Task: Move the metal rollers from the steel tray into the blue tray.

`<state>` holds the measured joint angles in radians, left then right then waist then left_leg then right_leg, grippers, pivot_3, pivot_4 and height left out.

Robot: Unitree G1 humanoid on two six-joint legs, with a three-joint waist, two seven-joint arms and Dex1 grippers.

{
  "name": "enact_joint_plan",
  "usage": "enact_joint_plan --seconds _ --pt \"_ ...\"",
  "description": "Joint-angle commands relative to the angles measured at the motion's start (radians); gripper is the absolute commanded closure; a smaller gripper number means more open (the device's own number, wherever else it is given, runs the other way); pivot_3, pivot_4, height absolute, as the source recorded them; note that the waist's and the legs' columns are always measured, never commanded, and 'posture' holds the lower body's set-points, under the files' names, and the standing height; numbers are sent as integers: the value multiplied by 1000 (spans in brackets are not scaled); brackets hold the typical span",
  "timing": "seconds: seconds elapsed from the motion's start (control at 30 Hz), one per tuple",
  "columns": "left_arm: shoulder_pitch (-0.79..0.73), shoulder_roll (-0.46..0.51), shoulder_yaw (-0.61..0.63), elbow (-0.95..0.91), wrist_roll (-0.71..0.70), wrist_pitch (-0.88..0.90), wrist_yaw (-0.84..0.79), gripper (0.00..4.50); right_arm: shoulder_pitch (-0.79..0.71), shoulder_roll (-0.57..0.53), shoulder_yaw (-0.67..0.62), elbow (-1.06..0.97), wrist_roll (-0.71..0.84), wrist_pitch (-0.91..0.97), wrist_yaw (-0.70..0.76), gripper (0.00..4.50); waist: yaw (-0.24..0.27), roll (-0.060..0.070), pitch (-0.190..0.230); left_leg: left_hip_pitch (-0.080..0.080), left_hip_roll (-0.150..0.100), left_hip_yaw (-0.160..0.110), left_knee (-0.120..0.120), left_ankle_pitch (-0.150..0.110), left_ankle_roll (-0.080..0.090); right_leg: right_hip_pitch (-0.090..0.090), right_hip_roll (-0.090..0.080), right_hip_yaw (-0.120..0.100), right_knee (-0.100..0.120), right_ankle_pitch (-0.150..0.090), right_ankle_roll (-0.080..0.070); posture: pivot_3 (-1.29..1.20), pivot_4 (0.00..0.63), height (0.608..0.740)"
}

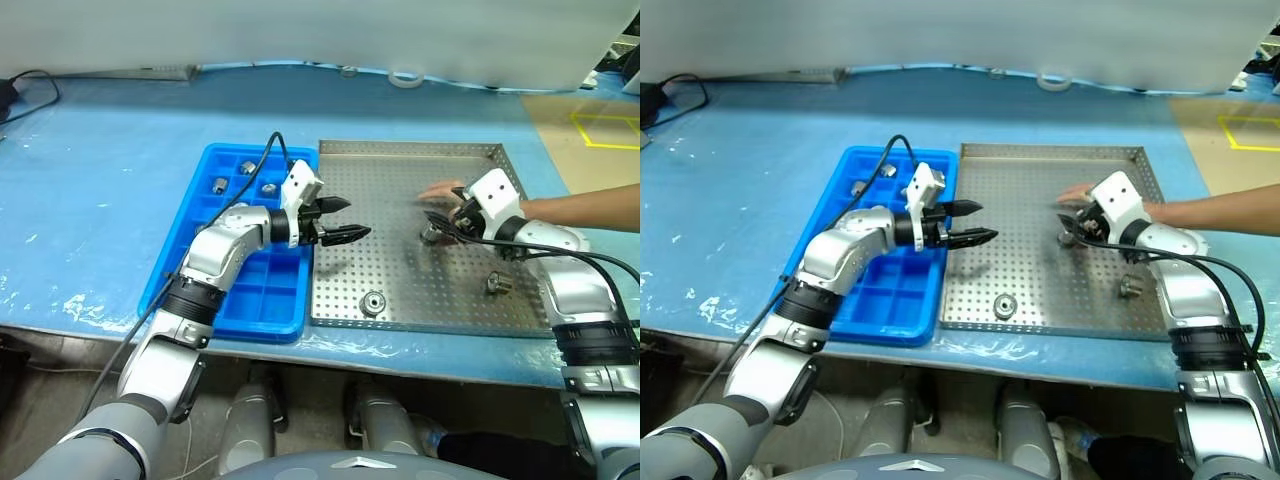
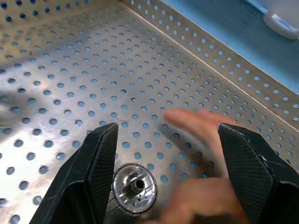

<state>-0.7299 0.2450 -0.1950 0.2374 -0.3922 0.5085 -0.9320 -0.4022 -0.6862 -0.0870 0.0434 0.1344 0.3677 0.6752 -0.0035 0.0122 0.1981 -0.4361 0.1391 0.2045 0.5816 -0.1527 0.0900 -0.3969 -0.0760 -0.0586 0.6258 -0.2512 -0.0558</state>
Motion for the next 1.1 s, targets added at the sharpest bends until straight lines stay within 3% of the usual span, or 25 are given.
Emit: enact_joint_plan --seconds 0.03,0.2,0.53,0.67,0.87,1.1 --pt "-23 11 17 11 8 -26 -27 365 18 -20 -54 -84 28 31 -9 912 -4 0 0 1 0 0 0 0 0 2 0 0 0 0 0 -278 150 740" --pt "-18 5 14 7 16 -28 -33 365 22 -17 -52 -107 28 54 -17 912 -6 0 0 14 0 0 1 -2 -3 15 0 0 -3 0 0 -278 150 740" --pt "-5 26 62 -22 12 -23 0 365 -22 5 -14 -94 24 57 -19 912 -6 0 0 15 0 0 0 -1 0 15 0 0 -4 0 0 -239 150 740" --pt "-80 33 165 118 44 -89 135 365 -110 79 36 -24 15 30 -35 912 -12 0 0 15 0 0 0 -1 -2 14 0 0 -2 0 0 -214 150 740" --pt "-150 82 286 247 61 -176 250 365 -270 246 110 202 -15 -70 -72 912 -8 0 0 13 0 0 0 0 -1 13 0 0 -2 0 0 -162 150 740" --pt "-122 132 343 258 69 -183 310 365 -462 404 96 648 -28 -246 -139 912 19 0 0 -11 0 -1 11 -2 4 -9 -2 -3 10 0 -1 -72 150 740"
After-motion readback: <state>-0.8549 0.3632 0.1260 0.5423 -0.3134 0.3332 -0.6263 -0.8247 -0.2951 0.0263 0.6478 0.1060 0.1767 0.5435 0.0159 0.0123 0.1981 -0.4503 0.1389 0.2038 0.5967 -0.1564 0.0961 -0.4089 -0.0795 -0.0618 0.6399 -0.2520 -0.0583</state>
